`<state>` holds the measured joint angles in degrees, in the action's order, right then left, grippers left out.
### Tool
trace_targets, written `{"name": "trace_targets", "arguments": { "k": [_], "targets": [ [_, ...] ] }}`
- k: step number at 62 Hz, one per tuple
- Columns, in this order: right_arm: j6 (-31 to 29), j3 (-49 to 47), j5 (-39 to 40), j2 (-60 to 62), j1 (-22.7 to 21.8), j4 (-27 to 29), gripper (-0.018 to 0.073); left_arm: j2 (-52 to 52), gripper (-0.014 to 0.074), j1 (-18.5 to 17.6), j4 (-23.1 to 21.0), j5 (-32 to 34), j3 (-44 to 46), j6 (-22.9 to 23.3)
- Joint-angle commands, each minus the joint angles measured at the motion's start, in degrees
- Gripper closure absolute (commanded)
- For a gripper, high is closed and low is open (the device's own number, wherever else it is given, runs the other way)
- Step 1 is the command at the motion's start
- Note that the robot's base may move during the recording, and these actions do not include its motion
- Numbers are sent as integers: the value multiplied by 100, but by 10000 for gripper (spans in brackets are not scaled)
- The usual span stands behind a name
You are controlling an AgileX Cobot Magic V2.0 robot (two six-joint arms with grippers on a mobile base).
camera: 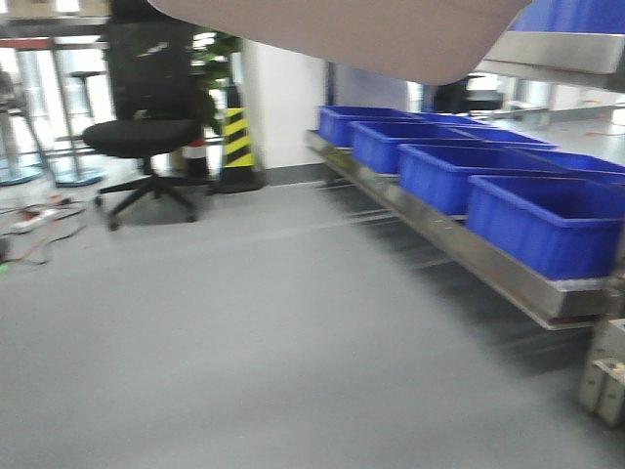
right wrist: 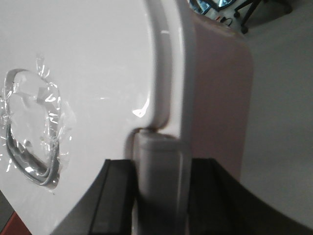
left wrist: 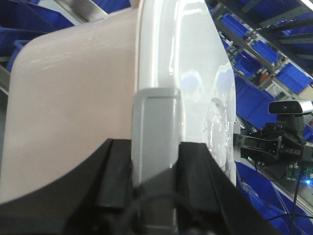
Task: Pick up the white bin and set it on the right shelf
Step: 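Hold the bin raised with both grippers while driving to the shelf, then approach the shelf rack, holding the bin above the upper shelf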
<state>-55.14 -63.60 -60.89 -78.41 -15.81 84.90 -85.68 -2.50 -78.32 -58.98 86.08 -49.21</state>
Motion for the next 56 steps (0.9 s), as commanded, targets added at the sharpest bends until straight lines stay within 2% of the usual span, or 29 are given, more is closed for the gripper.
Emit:
{"name": "trace_targets", "arguments": {
  "k": [1,56],
  "targets": [
    [-126,-213,-985,288,155,804,504,231,714,-210,-534,-695,178,-47],
    [-126,-213,-987,288,155,804,504,231,714,-210,-534,-695,178,-47]
  ]
}}
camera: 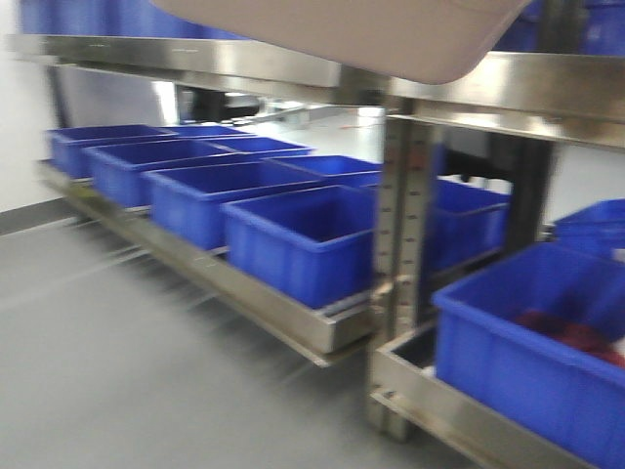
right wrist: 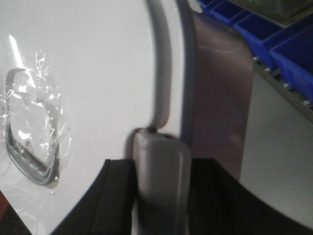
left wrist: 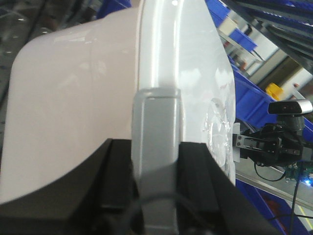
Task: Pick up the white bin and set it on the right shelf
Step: 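Approach the shelf rack, holding the bin above the upper shelf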
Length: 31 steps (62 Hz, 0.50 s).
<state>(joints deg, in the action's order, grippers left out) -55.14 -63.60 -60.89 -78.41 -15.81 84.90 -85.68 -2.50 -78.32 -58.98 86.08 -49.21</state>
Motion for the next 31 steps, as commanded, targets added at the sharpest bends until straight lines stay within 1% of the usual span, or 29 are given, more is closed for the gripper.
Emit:
{"name": "trace_targets", "arguments": {
  "k": [1,31],
  "targets": [
    [-126,-213,-987,288,155,804,504,231,714,-210,-534,-695,178,-47],
    [-126,-213,-987,288,155,804,504,231,714,-210,-534,-695,178,-47]
  ]
}}
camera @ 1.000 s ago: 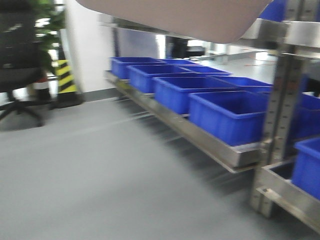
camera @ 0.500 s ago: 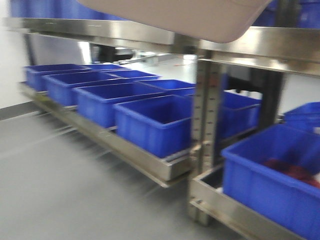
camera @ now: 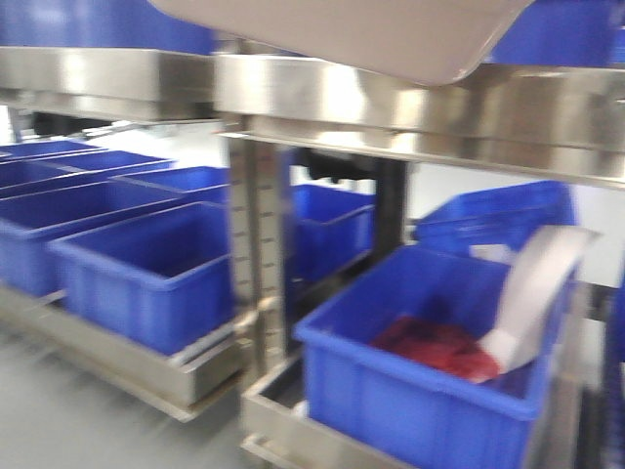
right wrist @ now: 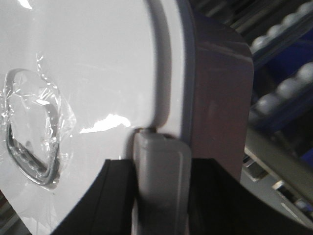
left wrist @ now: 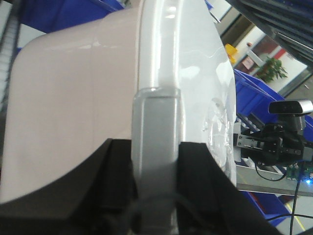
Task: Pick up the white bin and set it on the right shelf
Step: 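Approach the shelf rack, holding the bin above the upper shelf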
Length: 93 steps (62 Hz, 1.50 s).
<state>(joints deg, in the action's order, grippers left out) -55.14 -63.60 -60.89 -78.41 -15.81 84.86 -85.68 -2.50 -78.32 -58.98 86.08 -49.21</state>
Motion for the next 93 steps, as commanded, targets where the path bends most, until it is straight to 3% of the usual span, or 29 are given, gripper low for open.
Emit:
{"name": "trace_targets", "arguments": {
  "k": [1,93],
  "targets": [
    [-126,-213,-987,288,155,808,504,231,713,-210,-534,-695,178,-47],
    [-126,-213,-982,288,155,808,504,221,714,-210,-534,-695,178,-47]
  ]
}}
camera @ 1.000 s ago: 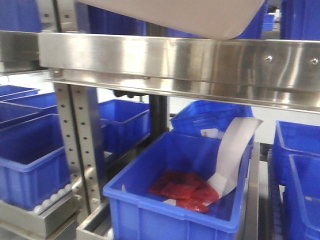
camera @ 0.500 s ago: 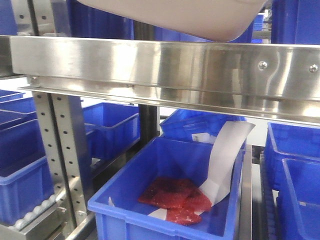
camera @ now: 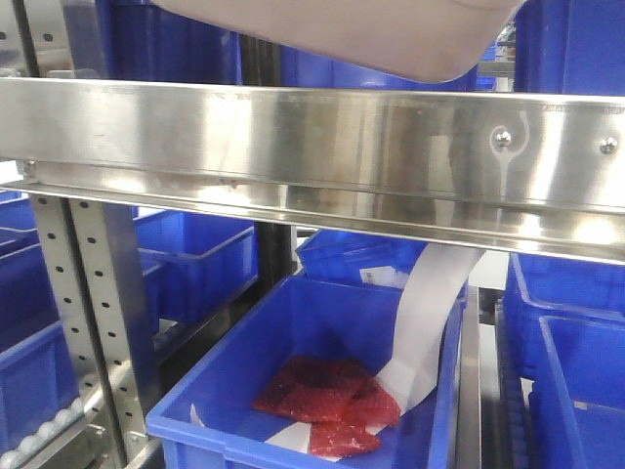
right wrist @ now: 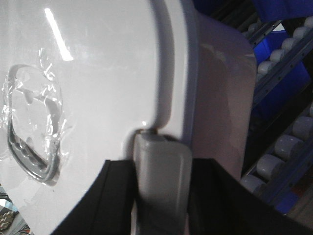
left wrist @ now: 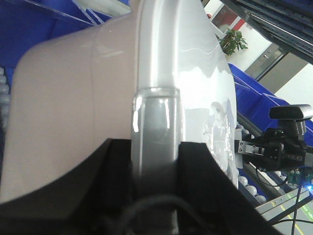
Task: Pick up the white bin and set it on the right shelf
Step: 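Approach the shelf rack, holding the bin above the upper shelf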
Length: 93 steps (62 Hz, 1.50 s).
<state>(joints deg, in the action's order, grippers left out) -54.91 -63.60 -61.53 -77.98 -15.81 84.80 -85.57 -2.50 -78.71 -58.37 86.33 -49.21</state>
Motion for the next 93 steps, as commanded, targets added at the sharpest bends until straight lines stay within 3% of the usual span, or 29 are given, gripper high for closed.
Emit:
{"name": "trace_targets", "arguments": {
  "k": [1,93],
  "targets": [
    [-149,-213,-919,245,155,814,504,209,714,-210,-495,-756,153,-47],
    [-100,-213,-974,245,155,927,504,209,714,-210,-632,-756,153,-37]
  ]
}}
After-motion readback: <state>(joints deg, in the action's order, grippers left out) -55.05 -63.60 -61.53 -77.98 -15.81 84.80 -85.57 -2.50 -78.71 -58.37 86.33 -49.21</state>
